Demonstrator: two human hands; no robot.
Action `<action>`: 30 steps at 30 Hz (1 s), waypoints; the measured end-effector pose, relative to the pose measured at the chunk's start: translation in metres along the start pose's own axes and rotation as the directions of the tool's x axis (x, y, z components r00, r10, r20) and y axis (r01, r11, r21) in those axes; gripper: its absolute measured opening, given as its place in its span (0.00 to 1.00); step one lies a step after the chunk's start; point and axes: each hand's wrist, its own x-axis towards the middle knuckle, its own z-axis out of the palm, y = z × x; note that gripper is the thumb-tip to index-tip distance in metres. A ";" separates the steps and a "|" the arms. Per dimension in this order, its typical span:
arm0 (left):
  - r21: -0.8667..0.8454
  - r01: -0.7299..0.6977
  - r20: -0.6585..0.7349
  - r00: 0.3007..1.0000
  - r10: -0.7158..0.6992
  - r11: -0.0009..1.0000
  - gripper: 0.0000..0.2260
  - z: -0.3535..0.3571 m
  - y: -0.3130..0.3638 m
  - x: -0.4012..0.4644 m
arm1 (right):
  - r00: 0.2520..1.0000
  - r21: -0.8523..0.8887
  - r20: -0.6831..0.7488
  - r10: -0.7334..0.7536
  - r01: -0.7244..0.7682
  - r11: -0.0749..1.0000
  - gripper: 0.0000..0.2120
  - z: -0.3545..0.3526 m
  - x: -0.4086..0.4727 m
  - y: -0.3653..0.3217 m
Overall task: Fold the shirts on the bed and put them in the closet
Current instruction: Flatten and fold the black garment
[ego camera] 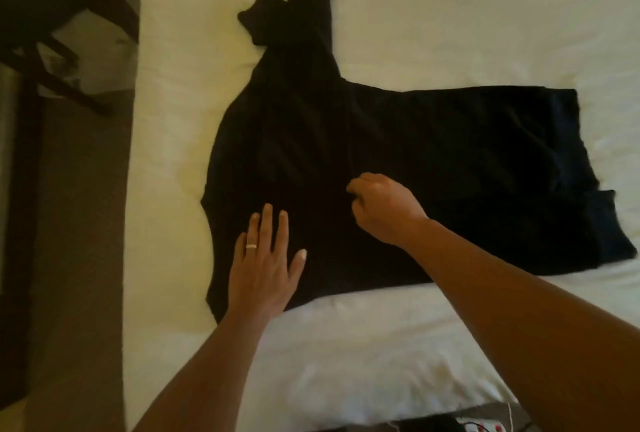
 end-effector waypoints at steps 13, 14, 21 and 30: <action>-0.211 0.046 0.006 0.999 -0.046 0.976 0.33 0.029 -0.004 0.000 | 0.967 -0.449 0.076 -0.243 0.251 0.858 0.38 -0.028 0.177 -0.087; -0.210 0.043 -0.001 0.999 -0.044 0.977 0.33 0.029 -0.004 0.000 | 0.961 -0.512 0.102 -0.257 0.273 0.815 0.38 -0.029 0.182 -0.090; -0.221 0.032 -0.021 0.999 -0.037 0.975 0.33 0.027 -0.007 -0.001 | 0.951 -0.627 -0.040 -0.307 0.216 0.748 0.24 -0.047 0.177 -0.088; -0.405 0.149 -0.233 0.937 -0.259 0.902 0.32 -0.009 0.003 0.001 | 0.880 -0.322 -0.450 -0.154 0.001 0.947 0.06 -0.035 0.059 -0.029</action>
